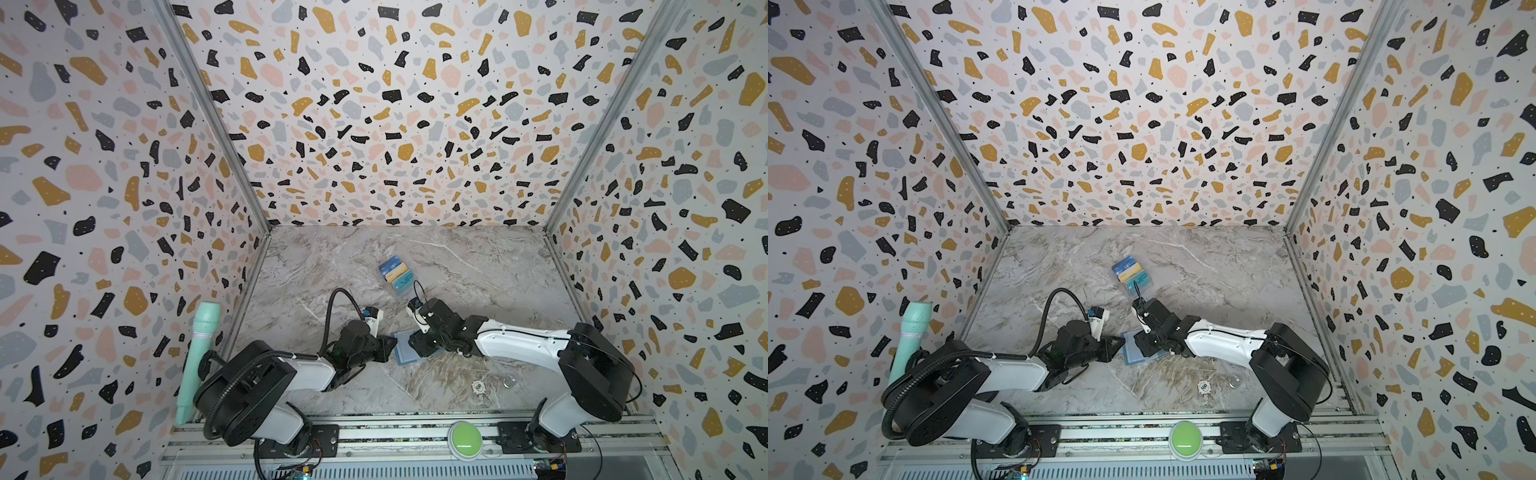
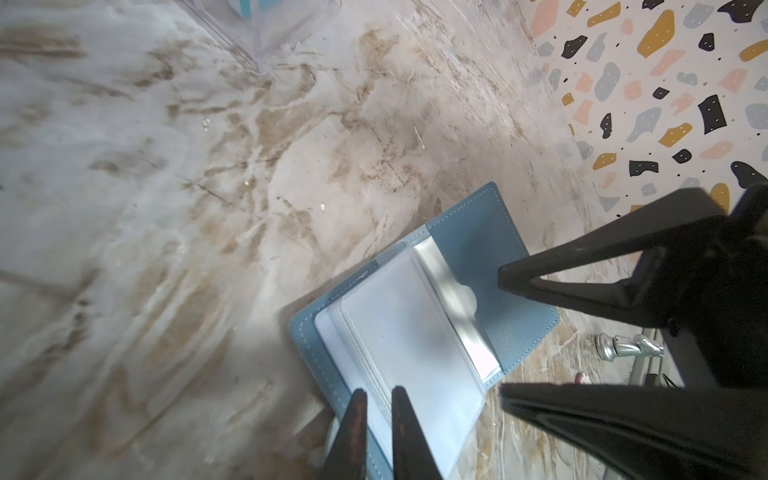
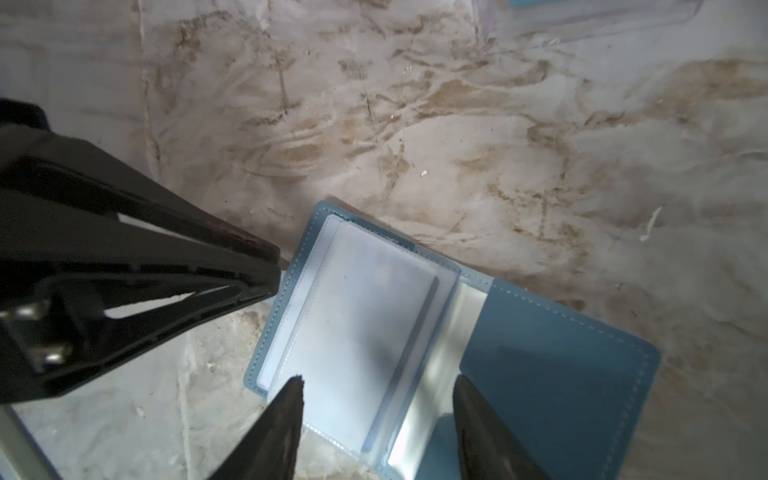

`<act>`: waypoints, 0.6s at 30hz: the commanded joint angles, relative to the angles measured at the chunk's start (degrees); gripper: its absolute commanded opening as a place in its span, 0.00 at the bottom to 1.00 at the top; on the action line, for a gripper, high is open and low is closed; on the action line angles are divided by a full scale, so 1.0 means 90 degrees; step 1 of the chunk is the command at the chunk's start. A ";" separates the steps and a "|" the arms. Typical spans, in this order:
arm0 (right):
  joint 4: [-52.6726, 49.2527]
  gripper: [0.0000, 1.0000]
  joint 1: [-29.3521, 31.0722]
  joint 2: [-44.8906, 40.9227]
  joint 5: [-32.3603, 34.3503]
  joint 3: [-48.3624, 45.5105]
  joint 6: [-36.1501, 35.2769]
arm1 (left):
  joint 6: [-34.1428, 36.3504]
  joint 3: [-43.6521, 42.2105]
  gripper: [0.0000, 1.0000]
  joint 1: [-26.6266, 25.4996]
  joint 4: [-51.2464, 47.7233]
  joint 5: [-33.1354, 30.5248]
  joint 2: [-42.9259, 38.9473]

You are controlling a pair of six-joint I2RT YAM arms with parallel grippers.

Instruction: Take the credit cards out of the card holder

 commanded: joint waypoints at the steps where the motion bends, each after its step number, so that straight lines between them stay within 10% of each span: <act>1: 0.0018 0.60 0.0147 0.0186 0.0138 0.0136 0.0029 | -0.0060 -0.0079 0.15 -0.0013 0.0440 0.0088 0.0108; 18: 0.0022 0.66 0.0311 0.0503 0.0273 0.0221 -0.0020 | -0.0028 -0.0118 0.12 -0.0014 0.0361 -0.0004 0.0557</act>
